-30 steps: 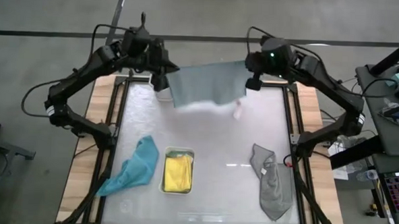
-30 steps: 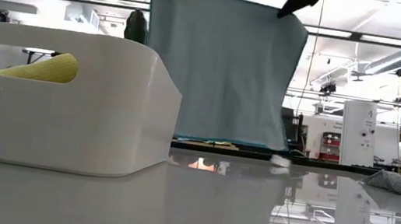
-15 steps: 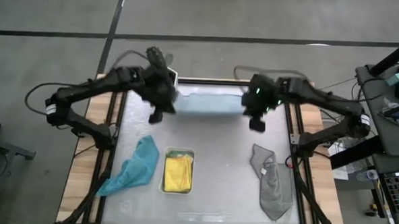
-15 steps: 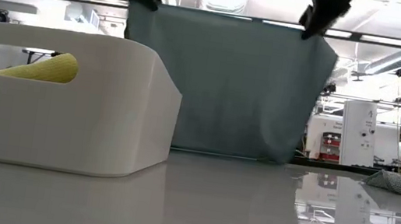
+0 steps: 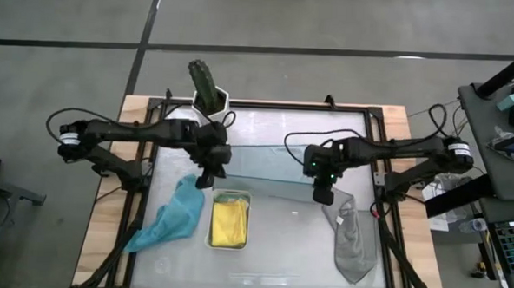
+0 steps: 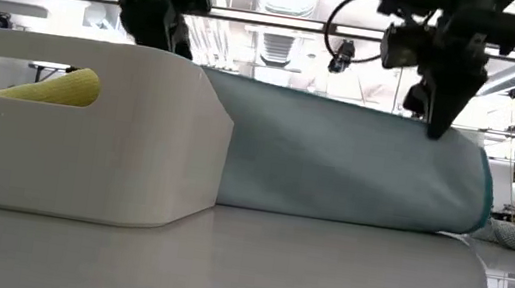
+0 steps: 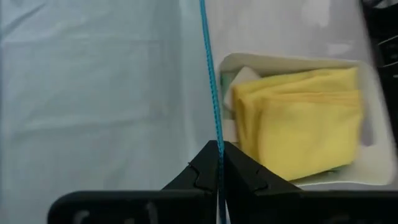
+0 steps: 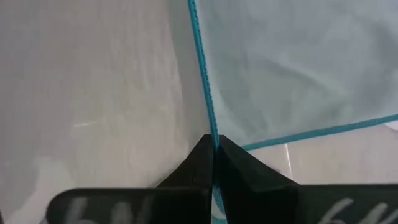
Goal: Fold microfiber towels
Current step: Fold the light blue microfiber towel
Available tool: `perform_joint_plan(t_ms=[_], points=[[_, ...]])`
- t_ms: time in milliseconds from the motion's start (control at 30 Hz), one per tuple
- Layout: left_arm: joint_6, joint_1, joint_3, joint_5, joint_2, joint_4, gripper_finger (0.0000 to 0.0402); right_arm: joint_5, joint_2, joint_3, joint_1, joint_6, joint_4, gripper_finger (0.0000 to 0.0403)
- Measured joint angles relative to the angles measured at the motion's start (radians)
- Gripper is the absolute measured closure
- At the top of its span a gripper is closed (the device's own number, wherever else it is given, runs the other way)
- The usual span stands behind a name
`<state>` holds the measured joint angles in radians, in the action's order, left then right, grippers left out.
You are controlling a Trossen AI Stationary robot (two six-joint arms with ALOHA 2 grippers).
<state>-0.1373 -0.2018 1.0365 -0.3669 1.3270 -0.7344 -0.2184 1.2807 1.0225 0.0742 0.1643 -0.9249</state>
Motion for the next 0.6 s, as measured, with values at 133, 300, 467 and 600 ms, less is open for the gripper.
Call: perform_joint_plan(t_ms=[133,300,467,600], points=[[-0.026,-0.022,-0.018,0.069,0.008,0.051,0.0402,0.009,0.013,-0.009,0.029,-0.031,0.027,0.0394],[-0.031,-0.080,-0.021,0.092,0.073,0.085,0.0402,0.066,0.022,0.031,0.111,-0.089,0.044,0.0394],[-0.039,-0.131,-0.020,0.133,0.176,0.087,0.0402,0.072,0.072,0.057,0.199,-0.162,0.042,0.0394],[-0.057,-0.158,-0.010,0.140,0.238,0.093,0.0402,0.072,0.157,0.056,0.256,-0.210,0.039,0.0394]])
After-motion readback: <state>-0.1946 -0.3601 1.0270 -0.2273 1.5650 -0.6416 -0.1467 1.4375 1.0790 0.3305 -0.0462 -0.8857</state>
